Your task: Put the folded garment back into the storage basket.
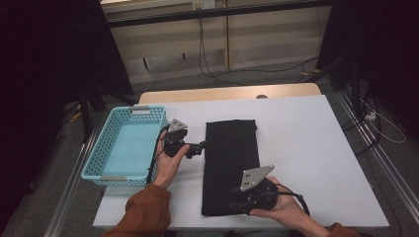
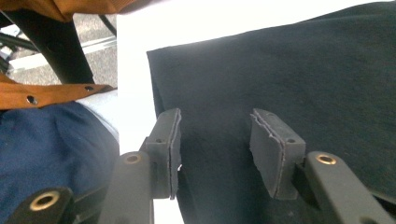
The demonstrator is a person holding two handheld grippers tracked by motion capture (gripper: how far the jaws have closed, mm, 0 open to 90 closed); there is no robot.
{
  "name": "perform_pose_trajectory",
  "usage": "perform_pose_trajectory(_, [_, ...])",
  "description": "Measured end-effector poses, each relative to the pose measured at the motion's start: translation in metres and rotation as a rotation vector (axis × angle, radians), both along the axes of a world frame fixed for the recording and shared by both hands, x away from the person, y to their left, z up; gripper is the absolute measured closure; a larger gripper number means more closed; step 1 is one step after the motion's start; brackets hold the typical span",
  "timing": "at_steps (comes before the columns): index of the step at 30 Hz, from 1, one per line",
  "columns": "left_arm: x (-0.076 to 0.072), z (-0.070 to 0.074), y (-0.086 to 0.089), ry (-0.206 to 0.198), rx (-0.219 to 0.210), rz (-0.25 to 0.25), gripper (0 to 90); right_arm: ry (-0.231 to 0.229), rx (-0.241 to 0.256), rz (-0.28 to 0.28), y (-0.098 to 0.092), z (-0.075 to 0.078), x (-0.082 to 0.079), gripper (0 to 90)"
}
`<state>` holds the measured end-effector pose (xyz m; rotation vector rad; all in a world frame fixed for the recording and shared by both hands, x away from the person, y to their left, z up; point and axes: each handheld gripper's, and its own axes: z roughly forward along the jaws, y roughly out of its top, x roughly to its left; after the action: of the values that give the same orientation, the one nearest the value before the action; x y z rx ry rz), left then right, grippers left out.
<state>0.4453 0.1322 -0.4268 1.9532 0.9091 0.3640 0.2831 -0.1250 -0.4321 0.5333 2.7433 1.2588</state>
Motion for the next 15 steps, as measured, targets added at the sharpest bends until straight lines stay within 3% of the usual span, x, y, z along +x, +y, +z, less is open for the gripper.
perform_pose_trajectory(9, [0.001,-0.002,0.003,0.011,-0.006,0.003,4.5,-0.016,-0.068,0.042,0.012,-0.009,-0.005,51.1])
perform_pose_trajectory(15, [0.001,-0.001,0.003,0.005,-0.002,0.01,4.5,-0.028,-0.08,0.056,0.014,-0.013,-0.008,45.4])
